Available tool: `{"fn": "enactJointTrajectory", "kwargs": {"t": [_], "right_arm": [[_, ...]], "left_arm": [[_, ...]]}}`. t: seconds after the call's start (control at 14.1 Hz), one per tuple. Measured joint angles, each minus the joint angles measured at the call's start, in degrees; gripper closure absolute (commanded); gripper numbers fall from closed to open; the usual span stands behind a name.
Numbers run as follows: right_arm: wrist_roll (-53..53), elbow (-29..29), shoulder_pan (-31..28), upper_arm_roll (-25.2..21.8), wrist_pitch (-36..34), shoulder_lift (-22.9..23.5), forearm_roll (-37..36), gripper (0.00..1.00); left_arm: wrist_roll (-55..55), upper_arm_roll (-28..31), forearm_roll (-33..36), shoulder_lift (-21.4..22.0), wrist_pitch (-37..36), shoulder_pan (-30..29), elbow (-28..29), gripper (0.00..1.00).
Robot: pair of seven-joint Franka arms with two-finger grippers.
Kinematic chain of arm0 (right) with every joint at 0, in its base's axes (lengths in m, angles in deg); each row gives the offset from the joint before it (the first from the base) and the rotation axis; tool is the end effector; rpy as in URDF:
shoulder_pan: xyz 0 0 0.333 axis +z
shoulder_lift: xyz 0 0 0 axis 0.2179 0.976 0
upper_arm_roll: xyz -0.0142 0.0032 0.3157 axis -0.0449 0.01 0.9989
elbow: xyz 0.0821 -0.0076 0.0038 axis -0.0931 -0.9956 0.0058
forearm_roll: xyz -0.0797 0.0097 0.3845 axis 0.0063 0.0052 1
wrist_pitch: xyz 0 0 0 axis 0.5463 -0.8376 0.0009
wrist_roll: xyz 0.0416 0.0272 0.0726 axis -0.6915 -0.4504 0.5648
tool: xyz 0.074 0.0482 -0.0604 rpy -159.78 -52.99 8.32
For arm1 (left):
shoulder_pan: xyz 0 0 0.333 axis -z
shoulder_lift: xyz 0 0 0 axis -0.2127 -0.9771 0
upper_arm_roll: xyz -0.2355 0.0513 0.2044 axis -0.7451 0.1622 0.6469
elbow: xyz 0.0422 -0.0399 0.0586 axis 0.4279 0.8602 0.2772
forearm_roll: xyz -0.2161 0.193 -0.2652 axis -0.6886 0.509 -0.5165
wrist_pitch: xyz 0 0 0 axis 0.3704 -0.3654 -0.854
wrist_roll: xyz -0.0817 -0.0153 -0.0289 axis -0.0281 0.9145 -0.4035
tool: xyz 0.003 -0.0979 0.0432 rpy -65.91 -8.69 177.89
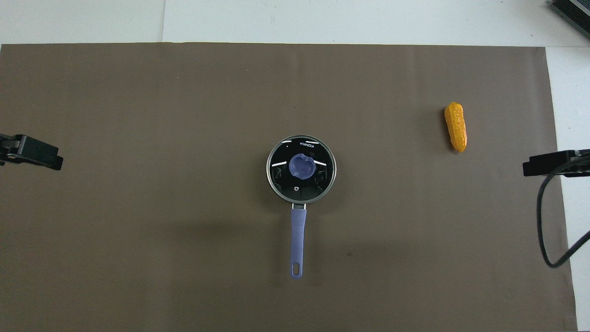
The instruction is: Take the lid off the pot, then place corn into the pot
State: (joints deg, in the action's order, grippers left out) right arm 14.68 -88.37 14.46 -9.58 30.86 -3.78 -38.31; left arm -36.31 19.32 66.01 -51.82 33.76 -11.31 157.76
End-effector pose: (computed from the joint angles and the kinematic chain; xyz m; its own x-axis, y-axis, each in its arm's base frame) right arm 0.5136 -0.0051 0.6687 0.9993 -0.0075 0.0354 -0.0072 -0.9999 -0.0071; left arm 0.5468 -0.0297 0.6465 0.9841 -0.1543 -0.0880 -0.1526 -0.9880 0.0255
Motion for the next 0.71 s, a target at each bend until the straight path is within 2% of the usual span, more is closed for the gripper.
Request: {"fn": "enactJointTrajectory", "kwargs": {"t": [0.71], "right_arm": [[0.08, 0.57, 0.00, -0.02, -1.36, 0.00, -0.14, 0.00]], "left_arm": [[0.25, 0.00, 0.00, 0.00, 0.05, 0.00, -0.01, 0.00]]}}
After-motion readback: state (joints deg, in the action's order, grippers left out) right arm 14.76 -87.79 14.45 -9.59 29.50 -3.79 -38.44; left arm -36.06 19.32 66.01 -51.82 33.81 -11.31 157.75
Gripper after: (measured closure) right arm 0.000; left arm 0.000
